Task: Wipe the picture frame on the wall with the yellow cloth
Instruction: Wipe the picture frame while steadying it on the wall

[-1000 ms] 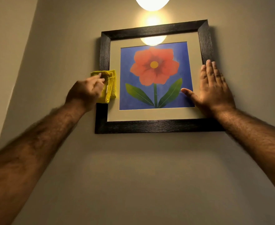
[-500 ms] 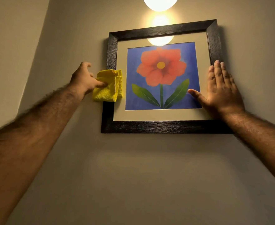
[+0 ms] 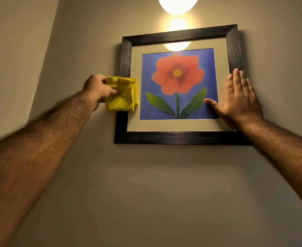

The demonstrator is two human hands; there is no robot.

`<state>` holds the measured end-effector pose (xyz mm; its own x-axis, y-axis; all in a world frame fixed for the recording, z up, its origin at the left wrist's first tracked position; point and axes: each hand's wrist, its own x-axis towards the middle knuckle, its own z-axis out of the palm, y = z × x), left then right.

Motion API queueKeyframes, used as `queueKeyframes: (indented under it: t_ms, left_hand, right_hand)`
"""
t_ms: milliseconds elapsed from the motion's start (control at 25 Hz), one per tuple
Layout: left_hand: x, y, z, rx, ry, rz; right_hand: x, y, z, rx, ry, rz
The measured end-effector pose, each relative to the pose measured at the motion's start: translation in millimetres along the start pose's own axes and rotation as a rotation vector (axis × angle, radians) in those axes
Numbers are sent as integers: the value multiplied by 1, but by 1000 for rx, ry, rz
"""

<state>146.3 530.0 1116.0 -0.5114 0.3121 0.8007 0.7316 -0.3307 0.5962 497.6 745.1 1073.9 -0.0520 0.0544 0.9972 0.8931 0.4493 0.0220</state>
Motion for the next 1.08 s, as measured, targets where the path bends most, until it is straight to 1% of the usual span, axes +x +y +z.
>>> queueKeyframes:
  t_ms: [120, 200, 280, 320, 360, 440, 520, 640, 680, 760, 920, 1080]
  left_hand:
    - [-8, 3, -3, -167, -29, -35]
    - [-14, 5, -8, -223, -51, -47]
    - [-20, 8, -15, -245, -67, -51]
    - [-24, 9, -18, -257, -74, -58]
    - [-28, 8, -23, -266, -77, -70]
    - [-36, 5, -32, -263, -80, -94]
    - [-44, -2, -47, -246, -94, -113]
    - [-58, -16, -81, -222, -110, -142]
    - [-64, -23, -96, -217, -112, -156]
    - [-77, -39, -127, -203, -121, -192]
    - [-108, -73, -190, -159, -155, -295]
    - [-153, -122, -250, -110, -115, -421]
  right_hand:
    - [3, -23, -24, 44, 49, -20]
    - [1, -58, -41, 162, 76, -151]
    - [-4, -108, -55, 416, 12, -273]
    - [-8, -136, -60, 599, -72, -278]
    - [-12, -164, -65, 793, -180, -232]
    - [-19, -211, -70, 1128, -411, -29]
    - [-22, -245, -66, 1295, -581, 166]
    - [-31, -276, -55, 1543, -710, 357]
    - [-37, -285, -53, 1622, -756, 394]
    - [-51, -305, -53, 1718, -851, 418]
    - [-83, -355, -55, 1787, -996, 434]
    - [-134, -417, -57, 1818, -1212, 395]
